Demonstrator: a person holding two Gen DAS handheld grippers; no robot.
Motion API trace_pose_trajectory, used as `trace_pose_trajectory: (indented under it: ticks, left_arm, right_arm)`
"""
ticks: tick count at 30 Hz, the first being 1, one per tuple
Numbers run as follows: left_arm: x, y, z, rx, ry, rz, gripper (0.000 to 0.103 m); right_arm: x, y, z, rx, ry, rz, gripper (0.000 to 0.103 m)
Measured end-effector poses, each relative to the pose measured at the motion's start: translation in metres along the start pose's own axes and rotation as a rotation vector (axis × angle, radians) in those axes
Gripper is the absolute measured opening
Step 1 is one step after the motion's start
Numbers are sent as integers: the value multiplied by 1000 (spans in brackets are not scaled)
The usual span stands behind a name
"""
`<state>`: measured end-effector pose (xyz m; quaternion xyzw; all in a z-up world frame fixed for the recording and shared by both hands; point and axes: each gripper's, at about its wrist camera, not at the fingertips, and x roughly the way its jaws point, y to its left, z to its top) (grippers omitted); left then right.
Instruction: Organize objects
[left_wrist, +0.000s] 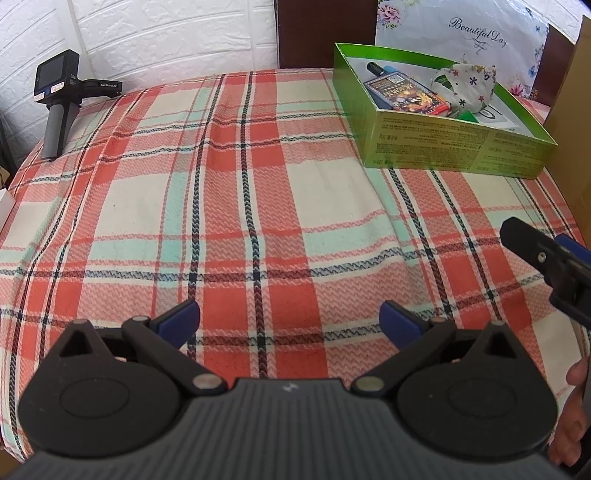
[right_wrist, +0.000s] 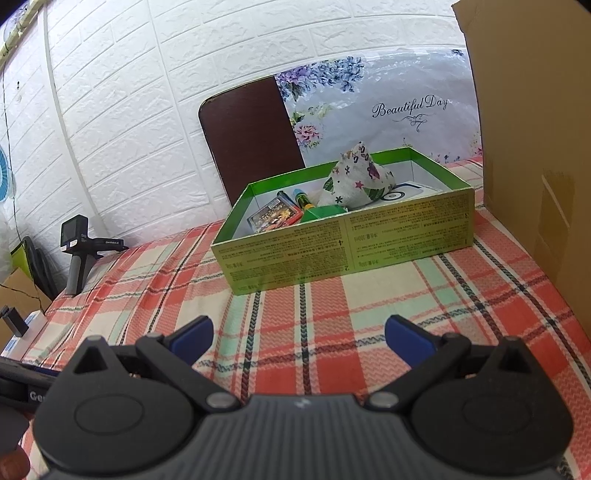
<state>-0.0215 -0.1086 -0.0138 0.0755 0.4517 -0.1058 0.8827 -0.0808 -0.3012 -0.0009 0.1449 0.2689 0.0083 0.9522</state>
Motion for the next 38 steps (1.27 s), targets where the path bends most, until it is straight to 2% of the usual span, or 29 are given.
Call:
trace_pose_trajectory:
  ticks: [28,36,38]
  left_arm:
    - [3,-1,0,-4,24,-27,103]
    - [-5,-4,1,21,-47,-23,103]
    - [-4,-4,2,18,-43,-12,103]
  right_arm:
    - [0,-4,0,2,4,2,103]
    - [0,-4,0,1,4,2,103]
    - [0,-5,0,3,4,2,103]
